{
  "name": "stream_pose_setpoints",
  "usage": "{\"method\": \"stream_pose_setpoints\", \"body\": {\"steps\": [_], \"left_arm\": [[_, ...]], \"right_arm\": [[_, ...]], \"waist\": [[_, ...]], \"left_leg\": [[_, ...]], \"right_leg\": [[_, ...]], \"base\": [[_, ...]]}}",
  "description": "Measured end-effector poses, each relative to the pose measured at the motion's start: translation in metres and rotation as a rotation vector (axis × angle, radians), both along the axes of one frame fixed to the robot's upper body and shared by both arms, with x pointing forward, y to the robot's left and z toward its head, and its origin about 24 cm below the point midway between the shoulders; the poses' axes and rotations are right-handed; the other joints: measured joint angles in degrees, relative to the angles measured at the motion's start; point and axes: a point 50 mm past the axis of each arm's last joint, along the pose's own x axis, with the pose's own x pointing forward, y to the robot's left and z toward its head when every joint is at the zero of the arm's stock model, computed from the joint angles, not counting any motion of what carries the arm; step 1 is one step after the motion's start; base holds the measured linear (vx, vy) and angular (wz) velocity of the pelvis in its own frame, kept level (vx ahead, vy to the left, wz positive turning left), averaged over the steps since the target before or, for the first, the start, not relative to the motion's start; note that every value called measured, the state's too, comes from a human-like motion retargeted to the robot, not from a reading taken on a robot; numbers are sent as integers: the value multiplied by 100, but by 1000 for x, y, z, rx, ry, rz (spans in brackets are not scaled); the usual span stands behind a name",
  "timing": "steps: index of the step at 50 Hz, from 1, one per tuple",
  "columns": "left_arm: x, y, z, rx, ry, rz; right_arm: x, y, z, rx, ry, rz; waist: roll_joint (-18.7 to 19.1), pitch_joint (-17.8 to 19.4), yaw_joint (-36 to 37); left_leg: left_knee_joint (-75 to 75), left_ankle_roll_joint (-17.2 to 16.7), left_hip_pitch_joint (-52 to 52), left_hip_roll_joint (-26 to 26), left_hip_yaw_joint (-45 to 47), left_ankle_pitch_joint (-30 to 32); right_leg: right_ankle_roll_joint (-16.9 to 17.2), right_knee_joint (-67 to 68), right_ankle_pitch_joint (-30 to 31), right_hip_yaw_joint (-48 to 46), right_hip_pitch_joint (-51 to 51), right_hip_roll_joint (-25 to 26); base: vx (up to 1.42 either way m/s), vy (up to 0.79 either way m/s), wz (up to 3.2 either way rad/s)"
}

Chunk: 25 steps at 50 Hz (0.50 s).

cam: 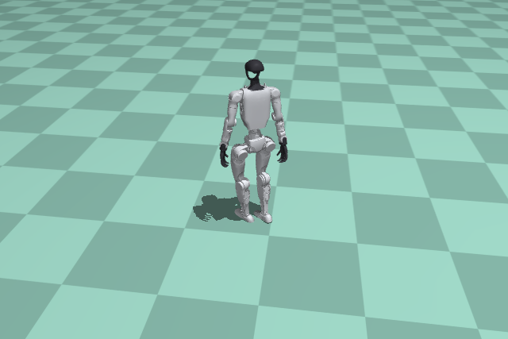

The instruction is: In place motions

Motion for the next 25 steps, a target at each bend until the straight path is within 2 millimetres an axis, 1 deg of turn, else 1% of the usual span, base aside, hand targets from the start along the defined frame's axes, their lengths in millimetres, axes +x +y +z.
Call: {"method": "stream_pose_setpoints", "body": {"steps": [2,3,4,5,6,7,10,13,15,17,20,22,23,25], "left_arm": [[-9,1,-1,2,40,14],[-13,2,-1,2,59,16],[-15,4,-1,3,72,14],[-16,6,0,4,84,10],[-15,8,0,10,87,1],[-13,10,1,15,86,-10],[-5,12,2,37,52,-41],[-3,10,2,35,25,-31],[-3,9,1,24,14,-7],[-1,8,1,21,-11,27],[8,8,2,33,-61,74],[12,7,3,39,-79,96],[13,7,3,41,-83,104],[13,8,3,47,-90,116]], "right_arm": [[1,0,0,3,-5,15],[1,-1,0,-1,-10,22],[2,-2,0,-7,-14,26],[3,-3,0,-13,-19,30],[4,-4,0,-17,-20,31],[5,-5,0,-19,-21,31],[8,-13,2,-13,-21,35],[6,-25,4,-36,-19,74],[4,-33,6,-76,-16,106],[0,-39,8,-117,-20,125],[-4,-44,9,-132,-28,126],[-11,-43,10,-117,-13,114],[-14,-42,10,-108,0,107],[-22,-38,10,-93,29,87]], "waist": [[-29,5,-44],[-42,14,-19],[-50,42,63],[-54,79,174],[-86,122,315],[-115,171,461],[-167,334,944],[-263,291,1227],[-353,207,1188],[-487,130,1067],[-698,96,846],[-860,23,729],[-947,-15,734],[-1137,-89,772]], "left_leg": [[26,-11,-111,-96,-299,137],[23,-22,-147,-139,-404,219],[12,-51,-167,-160,-464,310],[-2,-89,-178,-169,-502,406],[-6,-98,-193,-223,-555,457],[-6,-82,-211,-291,-632,491],[21,194,-312,-550,-987,441],[-34,687,-480,-580,-618,200],[-90,1060,-596,-474,40,-14],[-156,1323,-623,-268,1206,-259],[-171,1409,-428,63,3230,-579],[-13,1441,-170,211,4440,-740],[103,1479,-75,248,4781,-806],[505,1542,22,386,4985,-902]], "right_leg": [[367,-124,88,484,3,-33],[518,-202,54,550,35,-91],[487,-292,-24,427,94,-142],[365,-390,-125,211,166,-190],[260,-546,-122,-524,251,-411],[191,-667,-123,-1042,331,-566],[238,-802,-139,-1466,505,-716],[345,-977,-193,-2375,656,-1002],[459,-1071,-252,-3044,737,-1192],[617,-1152,-337,-3799,842,-1399],[896,-1215,-453,-4847,1026,-1660],[1090,-1254,-514,-5589,1157,-1817],[1173,-1281,-544,-5895,1228,-1859],[1347,-1313,-571,-6412,1351,-1957]], "base": [[4,-1,211],[4,2,190],[2,3,171],[-2,4,161],[-5,5,164],[-10,4,182],[-14,7,216],[-11,13,279],[-11,15,366],[-18,14,415],[-22,11,439],[-13,18,420],[-4,20,377],[6,18,340]]}}
